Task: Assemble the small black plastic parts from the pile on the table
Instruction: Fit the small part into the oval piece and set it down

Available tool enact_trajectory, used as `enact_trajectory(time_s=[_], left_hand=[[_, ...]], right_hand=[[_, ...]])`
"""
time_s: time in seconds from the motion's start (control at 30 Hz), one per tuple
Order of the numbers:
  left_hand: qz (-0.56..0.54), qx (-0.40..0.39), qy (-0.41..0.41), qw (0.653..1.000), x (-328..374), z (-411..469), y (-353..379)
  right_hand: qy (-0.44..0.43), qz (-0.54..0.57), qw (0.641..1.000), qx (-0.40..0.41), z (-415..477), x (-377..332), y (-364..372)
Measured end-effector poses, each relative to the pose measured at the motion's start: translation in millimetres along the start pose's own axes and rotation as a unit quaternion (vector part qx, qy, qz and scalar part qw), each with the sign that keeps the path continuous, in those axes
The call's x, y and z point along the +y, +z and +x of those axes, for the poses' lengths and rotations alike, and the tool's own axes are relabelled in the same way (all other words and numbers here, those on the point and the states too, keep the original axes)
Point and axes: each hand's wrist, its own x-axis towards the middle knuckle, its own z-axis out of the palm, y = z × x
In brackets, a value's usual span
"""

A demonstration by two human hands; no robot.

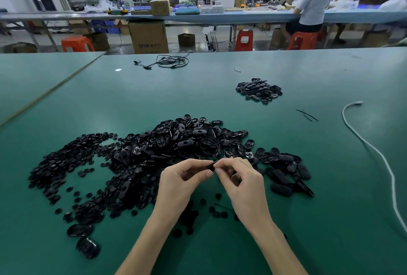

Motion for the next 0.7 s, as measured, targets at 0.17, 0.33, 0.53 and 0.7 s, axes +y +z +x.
enact_trajectory(time_s=[0.17, 0.33, 0.53, 0.7], left_hand=[[0.004, -0.007, 0.005, 1.0, 0.0, 0.5, -0.2], [0.011, -0.006, -0.003, 1.0, -1.0, 1.1, 0.5], [0.019, -0.014, -0.001, 1.0, -2.0, 1.1, 1.5], [0.027, -0.022, 0.007, 0.999, -3.3, 1.3, 2.7]], right_hand=[[0.001, -0.002, 1.0, 0.005, 0.8, 0.5, -0.9], [0.012, 0.006, 1.0, 0.017, 0.6, 0.7, -2.0], [-0.009, -0.024, 0.999, 0.024, -0.1, -0.1, -1.9], [-0.017, -0.013, 1.0, 0.022, 0.4, 0.7, -1.2]])
